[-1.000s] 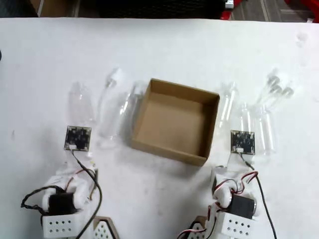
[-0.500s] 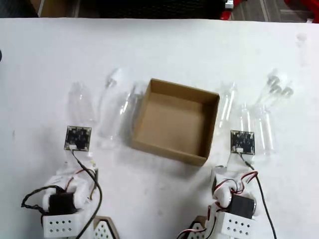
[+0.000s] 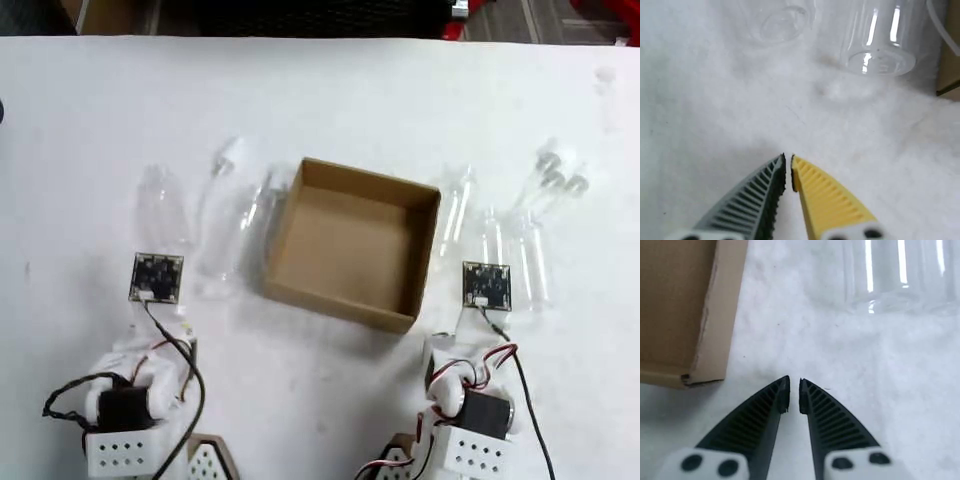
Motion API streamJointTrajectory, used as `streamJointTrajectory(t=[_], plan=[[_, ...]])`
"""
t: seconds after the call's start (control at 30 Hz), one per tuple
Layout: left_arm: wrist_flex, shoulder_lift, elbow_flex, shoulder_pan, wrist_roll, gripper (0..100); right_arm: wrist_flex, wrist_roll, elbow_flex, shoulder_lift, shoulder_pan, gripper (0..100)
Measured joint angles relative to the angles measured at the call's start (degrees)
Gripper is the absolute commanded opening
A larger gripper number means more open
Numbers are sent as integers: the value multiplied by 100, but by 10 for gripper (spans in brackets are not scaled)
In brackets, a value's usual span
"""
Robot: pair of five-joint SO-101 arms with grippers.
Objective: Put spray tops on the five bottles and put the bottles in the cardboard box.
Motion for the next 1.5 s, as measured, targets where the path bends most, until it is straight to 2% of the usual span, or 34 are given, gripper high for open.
streamJointTrajectory(t=[0.53, 0.83, 0.97, 1.07, 1.2, 1.43, 1.5], plan=[[0, 0, 0, 0, 0, 24, 0, 0, 0, 0, -70, 15], [-44, 0, 0, 0, 0, 23, -826, 9, 0, 0, -1231, 15], [-774, 0, 0, -9, 0, 24, -1345, 9, 0, 0, -1802, 15], [-1354, 0, 0, -281, 0, 24, -1468, 9, 0, 0, -2101, 15], [-1565, 0, 0, -369, 0, 24, -1477, 9, 0, 9, -2101, 15], [-1248, 0, 0, -422, 0, 24, -1468, 9, 0, 9, -1785, 15], [-1248, 0, -26, -422, -255, 24, -1468, 0, 0, 9, -1785, 15]])
